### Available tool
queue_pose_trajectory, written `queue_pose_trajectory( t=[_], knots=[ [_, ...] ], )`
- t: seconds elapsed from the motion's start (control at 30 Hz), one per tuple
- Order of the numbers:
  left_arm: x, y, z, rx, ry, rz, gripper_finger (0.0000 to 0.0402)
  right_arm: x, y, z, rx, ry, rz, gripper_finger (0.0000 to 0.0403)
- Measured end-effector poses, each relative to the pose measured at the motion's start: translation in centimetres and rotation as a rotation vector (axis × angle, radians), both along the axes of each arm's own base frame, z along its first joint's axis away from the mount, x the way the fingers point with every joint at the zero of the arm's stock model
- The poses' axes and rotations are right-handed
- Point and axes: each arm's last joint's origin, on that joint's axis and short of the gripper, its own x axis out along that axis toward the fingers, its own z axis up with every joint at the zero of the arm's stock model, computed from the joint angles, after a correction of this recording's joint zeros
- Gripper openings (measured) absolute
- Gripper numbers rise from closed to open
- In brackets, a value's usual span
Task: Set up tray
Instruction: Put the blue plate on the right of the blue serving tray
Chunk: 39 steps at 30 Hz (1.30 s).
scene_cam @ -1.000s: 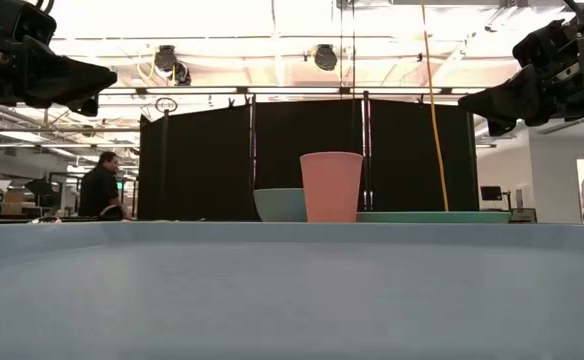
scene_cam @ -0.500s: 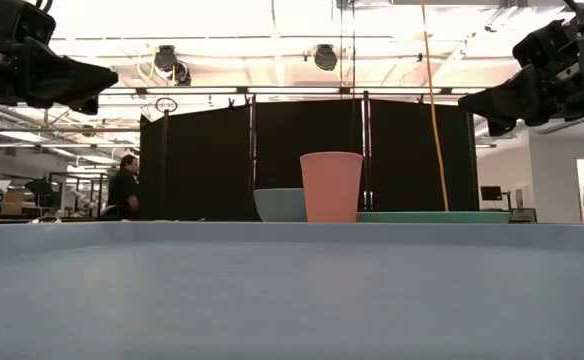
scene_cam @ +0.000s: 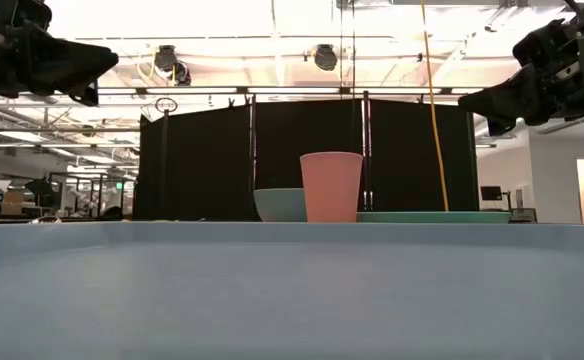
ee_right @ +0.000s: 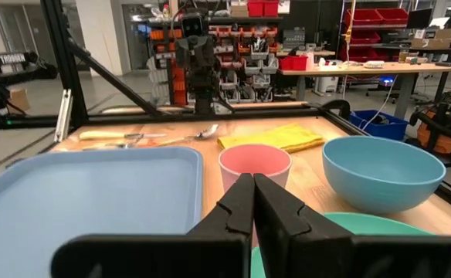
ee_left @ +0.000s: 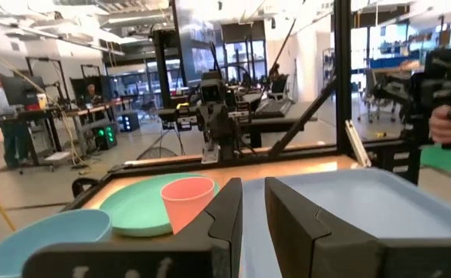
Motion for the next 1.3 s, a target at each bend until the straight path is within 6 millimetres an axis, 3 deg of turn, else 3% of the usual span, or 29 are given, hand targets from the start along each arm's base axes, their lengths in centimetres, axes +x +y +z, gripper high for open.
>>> queue_pose_trajectory(
  t=[0.33, 0.43, 0.53, 0.67, 0.87, 1.03, 1.13, 1.3],
  knots=[
    [0.0, 0.0, 0.0, -0.093, 0.008, -0.012, 0.0063, 0.0, -0.1, 1.0, -0.023, -0.101, -0.021, 0.0],
    [0.0, 0.1, 0.0, -0.094, 0.008, 0.008, 0.0063, -0.1, -0.6, 1.3, 0.048, -0.131, -0.198, 0.0],
    [0.0, 0.2, 0.0, -0.094, 0.007, 0.041, 0.0063, -0.1, -1.2, 1.0, 0.11, -0.046, -0.408, 0.0001],
    [0.0, 0.3, 0.0, -0.1, 0.006, 0.097, 0.0063, -0.2, -1.7, 4.6, 0.165, 0.031, -0.574, 0.0019],
    [0.0, 0.5, 0.0, -0.072, 0.004, 0.175, 0.0063, 1.3, -2.9, 8.8, 0.246, 0.421, -0.717, 0.0094],
    [0.0, 0.6, -0.2, -0.075, 0.023, 0.203, 0.0063, 3.5, -5.4, 11.9, 0.289, 0.745, -0.825, 0.0162],
    [0.0, 0.6, -0.3, -0.085, 0.029, 0.201, 0.0063, 4.9, -8.0, 13.0, 0.33, 0.877, -0.839, 0.0185],
    [0.0, 0.6, -0.3, -0.062, 0.029, 0.204, 0.0063, 6.5, -13.6, 12.3, 0.442, 0.994, -0.823, 0.0201]
  ],
)
